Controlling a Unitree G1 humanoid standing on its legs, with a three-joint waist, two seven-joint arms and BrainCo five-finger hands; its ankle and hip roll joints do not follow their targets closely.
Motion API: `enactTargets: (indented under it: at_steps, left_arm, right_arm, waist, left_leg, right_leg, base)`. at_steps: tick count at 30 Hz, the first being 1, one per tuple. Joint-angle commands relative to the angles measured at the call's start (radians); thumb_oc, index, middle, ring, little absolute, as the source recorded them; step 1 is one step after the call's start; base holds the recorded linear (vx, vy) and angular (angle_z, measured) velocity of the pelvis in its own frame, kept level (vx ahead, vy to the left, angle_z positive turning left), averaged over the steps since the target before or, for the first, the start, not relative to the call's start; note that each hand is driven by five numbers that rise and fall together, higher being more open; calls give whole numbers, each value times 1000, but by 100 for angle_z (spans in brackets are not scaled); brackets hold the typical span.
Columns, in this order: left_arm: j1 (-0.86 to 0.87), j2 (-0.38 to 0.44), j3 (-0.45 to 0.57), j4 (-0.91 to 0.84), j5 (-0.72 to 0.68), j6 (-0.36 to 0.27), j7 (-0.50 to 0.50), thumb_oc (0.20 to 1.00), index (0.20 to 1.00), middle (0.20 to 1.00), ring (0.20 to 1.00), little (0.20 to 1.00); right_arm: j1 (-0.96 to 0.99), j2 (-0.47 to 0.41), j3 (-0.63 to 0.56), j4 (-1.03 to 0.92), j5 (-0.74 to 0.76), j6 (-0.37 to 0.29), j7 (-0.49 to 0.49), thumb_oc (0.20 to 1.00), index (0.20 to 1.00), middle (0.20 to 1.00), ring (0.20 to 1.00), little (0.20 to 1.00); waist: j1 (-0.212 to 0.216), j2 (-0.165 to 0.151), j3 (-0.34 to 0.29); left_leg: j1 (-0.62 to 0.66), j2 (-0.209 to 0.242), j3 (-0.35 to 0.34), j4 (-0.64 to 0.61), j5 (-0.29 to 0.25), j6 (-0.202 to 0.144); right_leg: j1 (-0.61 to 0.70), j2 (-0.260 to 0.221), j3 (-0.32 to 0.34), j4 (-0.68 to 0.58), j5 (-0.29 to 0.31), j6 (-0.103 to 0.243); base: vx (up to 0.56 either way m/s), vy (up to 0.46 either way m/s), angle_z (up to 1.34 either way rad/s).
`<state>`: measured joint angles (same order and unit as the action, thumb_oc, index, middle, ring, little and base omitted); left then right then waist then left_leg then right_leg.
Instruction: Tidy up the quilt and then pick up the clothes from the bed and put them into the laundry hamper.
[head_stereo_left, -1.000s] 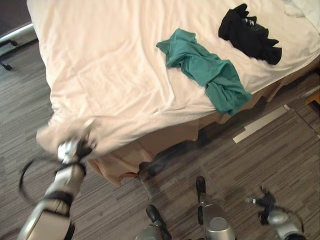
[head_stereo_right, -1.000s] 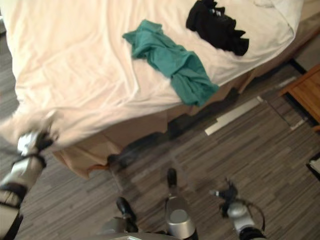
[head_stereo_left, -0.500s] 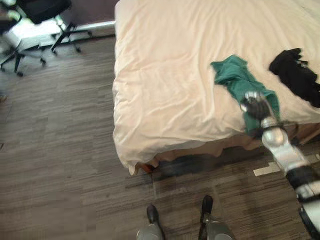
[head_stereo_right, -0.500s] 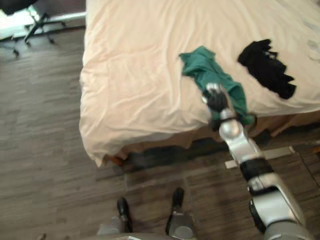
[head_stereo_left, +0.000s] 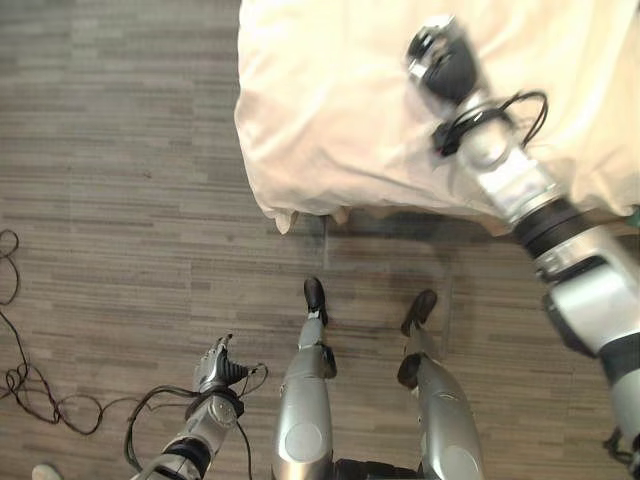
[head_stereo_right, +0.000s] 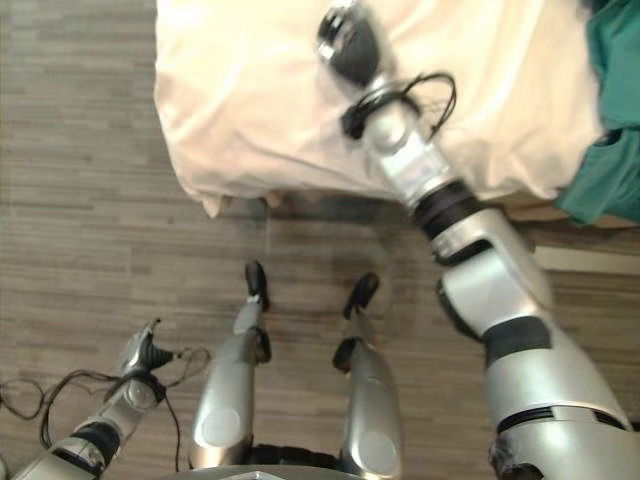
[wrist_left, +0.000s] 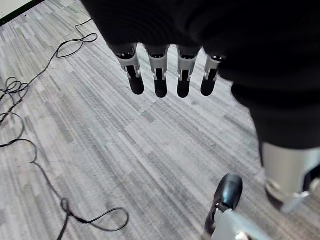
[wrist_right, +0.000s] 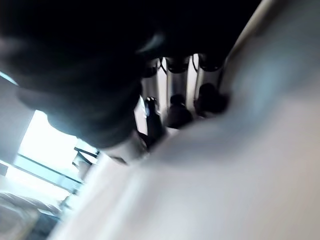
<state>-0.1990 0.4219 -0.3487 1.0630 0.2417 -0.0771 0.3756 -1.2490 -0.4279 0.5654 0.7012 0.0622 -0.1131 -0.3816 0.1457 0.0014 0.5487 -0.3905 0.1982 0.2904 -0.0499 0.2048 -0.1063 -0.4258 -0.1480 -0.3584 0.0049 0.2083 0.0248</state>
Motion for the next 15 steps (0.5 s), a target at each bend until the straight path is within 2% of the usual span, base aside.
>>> enactTargets:
  at_steps: [1,2,3,4,6,8,11,12,13,14,15]
  left_arm:
    - [13,-1,-40,73,40,43,54,1000,1000,1000,1000,1000]
    - [14,-14,-46,86,55,52,57,1000,1000,1000,1000,1000]
    - [14,-14,-45,86,55,52,58,1000,1000,1000,1000,1000]
    - [8,-39,-56,92,79,70,65,1000,1000,1000,1000,1000]
    - [5,-48,-60,91,87,76,70,1000,1000,1000,1000,1000]
    - [-14,-83,-92,93,119,97,81,1000,1000,1000,1000,1000]
    - [-27,-95,-95,93,119,106,86,1000,1000,1000,1000,1000]
    - [-86,-89,-90,97,119,104,90,1000,1000,1000,1000,1000]
    - [-87,-89,-90,97,119,104,90,1000,1000,1000,1000,1000]
    - [-109,-101,-84,81,94,103,116,1000,1000,1000,1000,1000]
    - [-139,-99,-79,62,68,93,118,1000,1000,1000,1000,1000]
  right_arm:
    - [97,139,87,6,47,-6,92,200,200,200,200,200]
    - [140,196,105,-2,50,-6,114,200,200,200,200,200]
    - [141,196,106,-2,50,-6,114,200,200,200,200,200]
    - [249,277,136,-51,74,-10,156,200,200,200,200,200]
    - [291,303,151,-70,83,-13,170,200,200,200,200,200]
    - [431,393,253,-216,187,-40,270,200,200,200,200,200]
    - [455,400,272,-289,220,-62,281,200,200,200,200,200]
    - [464,369,278,-418,238,-83,297,200,200,200,200,200]
    - [465,368,278,-419,238,-82,297,200,200,200,200,200]
    - [421,359,229,-468,171,-126,220,200,200,200,200,200]
    - [341,310,153,-521,49,-132,123,200,200,200,200,200]
  waist:
    - [27,-5,-40]
    - [28,-4,-40]
    - [28,-4,-40]
    - [22,-6,-40]
    - [18,-5,-38]
    - [-2,-9,-50]
    - [-12,-15,-53]
    - [-44,-26,-54]
    - [-43,-26,-53]
    - [-56,-24,-52]
    - [-64,-22,-45]
  left_leg:
    - [23,62,-25,119,-134,-78]
    - [34,63,-27,115,-135,-77]
    - [35,63,-27,115,-135,-77]
    - [63,64,-25,105,-141,-75]
    - [76,64,-25,101,-142,-74]
    - [148,60,-22,79,-149,-75]
    - [172,60,-19,68,-148,-77]
    - [190,63,-5,53,-145,-82]
    - [191,63,-4,52,-145,-82]
    - [200,61,4,28,-134,-85]
    - [194,62,8,18,-124,-88]
  right_leg:
    - [-45,-127,49,184,-202,150]
    - [-35,-123,50,177,-204,147]
    - [-34,-123,50,176,-204,147]
    - [-9,-117,53,161,-207,142]
    - [2,-115,53,156,-208,141]
    - [73,-106,58,125,-214,136]
    - [97,-100,61,106,-213,135]
    - [100,-95,64,94,-211,138]
    - [101,-95,65,94,-211,138]
    - [102,-93,66,85,-205,140]
    - [89,-91,69,87,-199,142]
  base:
    - [36,-24,6]
    - [30,-14,-12]
    - [44,-22,-22]
    - [28,-13,-23]
    - [32,-16,-15]
    - [54,-11,-6]
    - [10,-4,-1]
    - [0,0,0]
    - [-31,31,0]
    - [-38,-10,-14]
    - [-38,-11,-21]
